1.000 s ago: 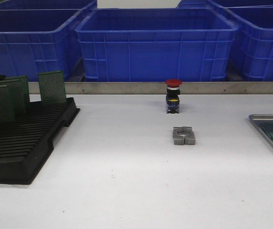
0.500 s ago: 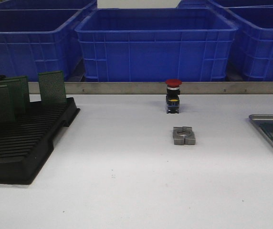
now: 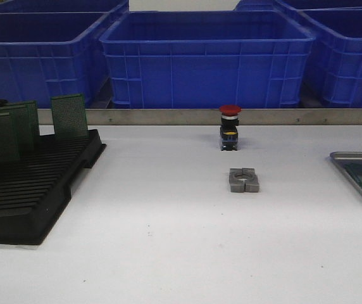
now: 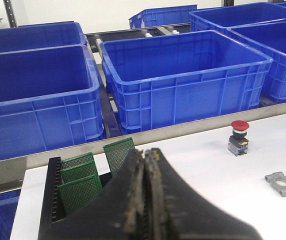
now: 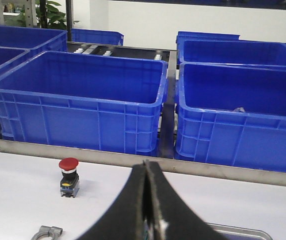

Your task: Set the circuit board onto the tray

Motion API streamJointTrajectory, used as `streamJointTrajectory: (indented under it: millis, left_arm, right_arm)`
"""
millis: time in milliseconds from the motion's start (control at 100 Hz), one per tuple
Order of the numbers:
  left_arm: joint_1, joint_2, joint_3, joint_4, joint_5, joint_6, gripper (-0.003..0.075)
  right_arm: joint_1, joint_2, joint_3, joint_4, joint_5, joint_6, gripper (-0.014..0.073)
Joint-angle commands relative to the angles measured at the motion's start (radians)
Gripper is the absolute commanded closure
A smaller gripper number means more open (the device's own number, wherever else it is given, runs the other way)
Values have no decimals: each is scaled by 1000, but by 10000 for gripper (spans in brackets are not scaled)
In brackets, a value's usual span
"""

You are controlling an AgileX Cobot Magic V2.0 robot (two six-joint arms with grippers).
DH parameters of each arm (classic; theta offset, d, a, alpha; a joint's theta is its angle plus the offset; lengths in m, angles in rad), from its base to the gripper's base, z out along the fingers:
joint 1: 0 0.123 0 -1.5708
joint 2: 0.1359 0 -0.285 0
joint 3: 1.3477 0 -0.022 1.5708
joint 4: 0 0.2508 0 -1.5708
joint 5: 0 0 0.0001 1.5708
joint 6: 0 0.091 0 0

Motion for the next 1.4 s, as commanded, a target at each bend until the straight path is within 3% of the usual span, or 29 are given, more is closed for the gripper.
streamJointTrajectory:
  millis: [0, 630, 730, 800, 970, 1040, 1390]
  left_arm:
    - [3, 4, -29, -15, -67, -10, 738]
    - [3, 4, -29, -17, -111, -10, 738]
    - [3, 4, -29, 52, -111, -12, 738]
    - [3, 4, -29, 189, -111, -118, 738]
    - [3, 4, -29, 714, -111, -680, 738]
    - [7, -2, -21, 853, -111, -812, 738]
    - [87, -220, 108, 880, -103, -839, 738]
  right_arm:
    - [1, 7, -25, 22, -32, -7, 662]
    - [1, 7, -25, 22, -32, -7, 662]
    - [1, 7, -25, 22, -32, -7, 662]
    - [1, 7, -25, 22, -32, -7, 662]
    - [1, 7, -25, 22, -32, -7, 662]
    - [1, 7, -25, 22, -32, -7, 662]
    - [1, 7, -25, 22, -32, -7, 662]
